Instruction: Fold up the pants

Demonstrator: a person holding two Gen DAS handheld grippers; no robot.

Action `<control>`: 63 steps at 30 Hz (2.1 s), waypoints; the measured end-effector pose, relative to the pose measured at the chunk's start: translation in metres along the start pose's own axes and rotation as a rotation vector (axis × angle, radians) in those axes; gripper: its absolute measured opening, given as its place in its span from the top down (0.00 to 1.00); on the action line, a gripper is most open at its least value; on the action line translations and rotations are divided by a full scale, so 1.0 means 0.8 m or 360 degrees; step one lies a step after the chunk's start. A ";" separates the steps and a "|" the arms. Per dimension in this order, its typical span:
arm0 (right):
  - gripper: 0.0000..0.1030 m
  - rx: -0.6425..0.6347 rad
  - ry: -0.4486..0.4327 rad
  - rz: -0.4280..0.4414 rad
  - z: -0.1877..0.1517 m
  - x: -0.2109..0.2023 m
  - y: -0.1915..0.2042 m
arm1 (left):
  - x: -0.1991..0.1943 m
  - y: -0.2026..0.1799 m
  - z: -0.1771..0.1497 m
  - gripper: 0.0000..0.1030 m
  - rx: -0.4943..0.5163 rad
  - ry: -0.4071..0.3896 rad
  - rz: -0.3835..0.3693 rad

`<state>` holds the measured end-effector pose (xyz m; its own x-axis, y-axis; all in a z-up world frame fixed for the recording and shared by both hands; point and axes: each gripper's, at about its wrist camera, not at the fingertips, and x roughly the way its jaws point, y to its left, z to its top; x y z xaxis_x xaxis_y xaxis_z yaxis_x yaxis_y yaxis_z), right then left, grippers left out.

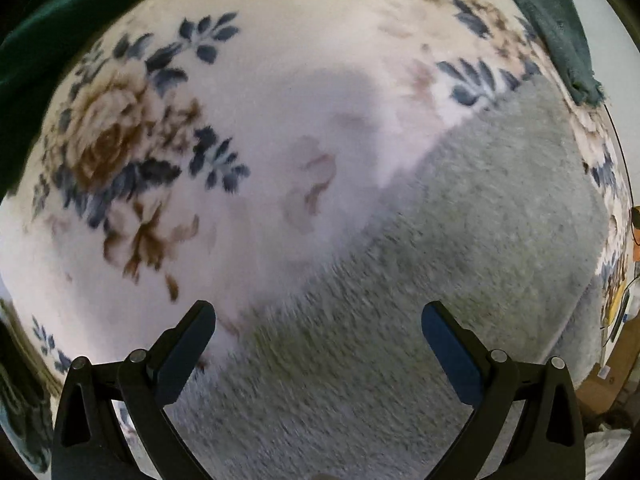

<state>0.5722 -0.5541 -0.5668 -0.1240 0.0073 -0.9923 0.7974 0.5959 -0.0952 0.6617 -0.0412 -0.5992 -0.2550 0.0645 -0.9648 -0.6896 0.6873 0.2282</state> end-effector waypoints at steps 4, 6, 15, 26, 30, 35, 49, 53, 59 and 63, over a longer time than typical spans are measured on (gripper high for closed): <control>0.00 0.0018 0.0099 -0.0013 0.001 0.015 0.006 | -0.023 -0.006 -0.009 0.14 0.0123 -0.0104 -0.0114; 0.02 0.0036 0.0123 -0.0008 -0.002 0.023 0.004 | -0.033 -0.003 -0.020 0.32 0.0162 -0.0139 -0.0150; 0.83 -0.0033 0.0087 0.0018 -0.046 0.024 -0.012 | -0.091 0.045 -0.033 0.93 0.0174 -0.0138 -0.0531; 0.89 -0.0041 -0.0135 0.0274 -0.128 -0.089 -0.097 | -0.169 0.188 -0.050 0.94 0.0203 -0.0171 -0.1079; 0.89 -0.0047 -0.0146 0.0298 -0.147 -0.135 -0.135 | -0.179 0.270 -0.088 0.95 0.0210 -0.0212 -0.1206; 0.89 -0.0177 -0.0133 0.0232 -0.191 -0.152 -0.199 | -0.148 0.319 -0.145 0.96 0.0167 -0.0231 -0.1293; 0.89 -0.0283 -0.0045 0.0119 -0.336 -0.071 -0.333 | -0.004 0.489 -0.279 0.96 -0.0140 -0.0144 -0.1161; 0.89 -0.0304 -0.0019 0.0051 -0.349 -0.033 -0.349 | 0.028 0.496 -0.288 0.95 -0.0157 -0.0110 -0.1085; 0.68 -0.0466 -0.0014 0.0063 -0.369 -0.008 -0.344 | 0.000 0.508 -0.289 0.93 -0.0131 -0.0250 -0.0937; 0.14 -0.0506 -0.0133 0.0133 -0.388 -0.031 -0.336 | -0.032 0.519 -0.276 0.43 -0.0091 -0.0443 -0.0918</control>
<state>0.1777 -0.4650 -0.4916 -0.0067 0.0087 -0.9999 0.5772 0.8166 0.0032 0.2322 0.0828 -0.4505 0.3478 -0.1132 -0.9307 -0.7006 0.6283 -0.3382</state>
